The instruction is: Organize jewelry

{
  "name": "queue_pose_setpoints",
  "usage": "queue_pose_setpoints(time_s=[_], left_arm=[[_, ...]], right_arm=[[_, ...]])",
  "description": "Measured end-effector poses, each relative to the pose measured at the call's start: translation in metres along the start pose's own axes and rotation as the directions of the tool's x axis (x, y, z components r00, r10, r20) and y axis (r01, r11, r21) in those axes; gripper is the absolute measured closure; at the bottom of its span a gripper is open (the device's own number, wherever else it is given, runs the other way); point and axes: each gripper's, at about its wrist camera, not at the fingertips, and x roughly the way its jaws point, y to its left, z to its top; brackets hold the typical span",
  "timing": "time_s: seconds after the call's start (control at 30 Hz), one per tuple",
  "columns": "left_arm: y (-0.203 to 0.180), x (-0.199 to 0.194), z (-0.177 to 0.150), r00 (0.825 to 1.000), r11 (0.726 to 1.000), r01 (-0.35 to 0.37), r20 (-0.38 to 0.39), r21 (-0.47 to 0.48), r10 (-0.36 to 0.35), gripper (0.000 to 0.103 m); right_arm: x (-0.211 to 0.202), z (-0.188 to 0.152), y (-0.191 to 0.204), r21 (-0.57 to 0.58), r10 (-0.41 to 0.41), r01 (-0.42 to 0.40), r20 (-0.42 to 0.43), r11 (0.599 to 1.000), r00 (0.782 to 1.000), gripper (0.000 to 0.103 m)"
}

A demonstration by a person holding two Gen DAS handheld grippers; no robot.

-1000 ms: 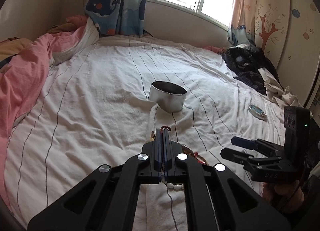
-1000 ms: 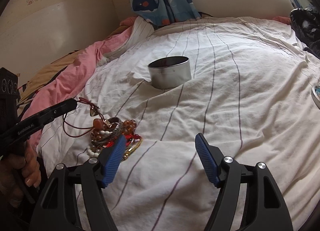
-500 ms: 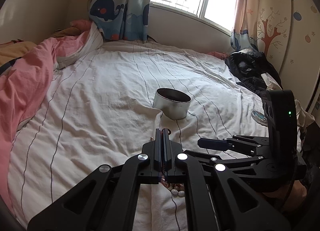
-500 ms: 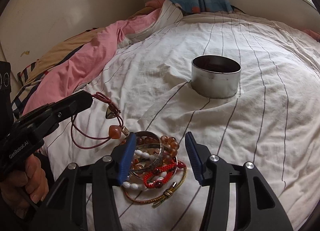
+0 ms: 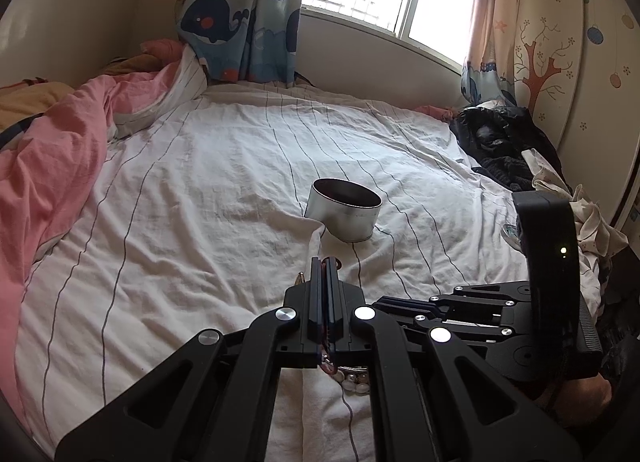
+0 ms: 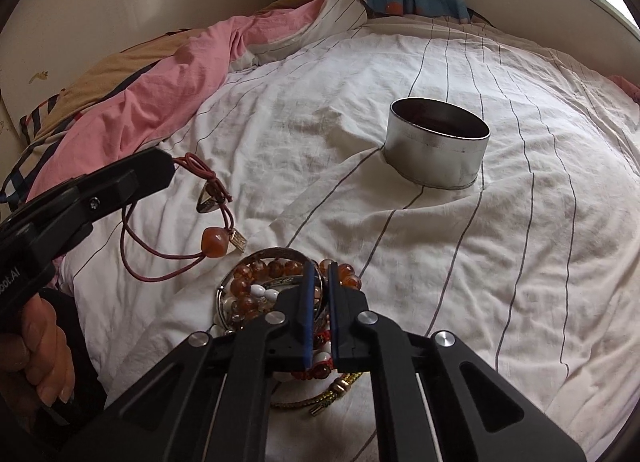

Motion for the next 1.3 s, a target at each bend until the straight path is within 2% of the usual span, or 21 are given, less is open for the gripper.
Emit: queue_pose_setpoints(time_s=[0.3,0.6,1.3], left_arm=[[0.001,-0.001,0.000,1.000,1.000,-0.001,0.000,-0.003,0.001,0.101],[-0.001,0.002,-0.001,1.000,1.000,-0.003,-0.012,0.006,0.003,0.101],[-0.002,0.003,-0.002,1.000,1.000,-0.004,-0.014,0.009,0.004,0.101]], right_arm=[[-0.030,-0.010,-0.023,0.093,-0.014,0.008,0.067,0.996,0.998,0.096],[-0.043,-0.023,-0.050,0.171,-0.031,0.017,0.078,0.985,0.997,0.096],[-0.043,-0.031,-0.055,0.189,-0.032,0.018,0.075,0.982,0.997,0.096]])
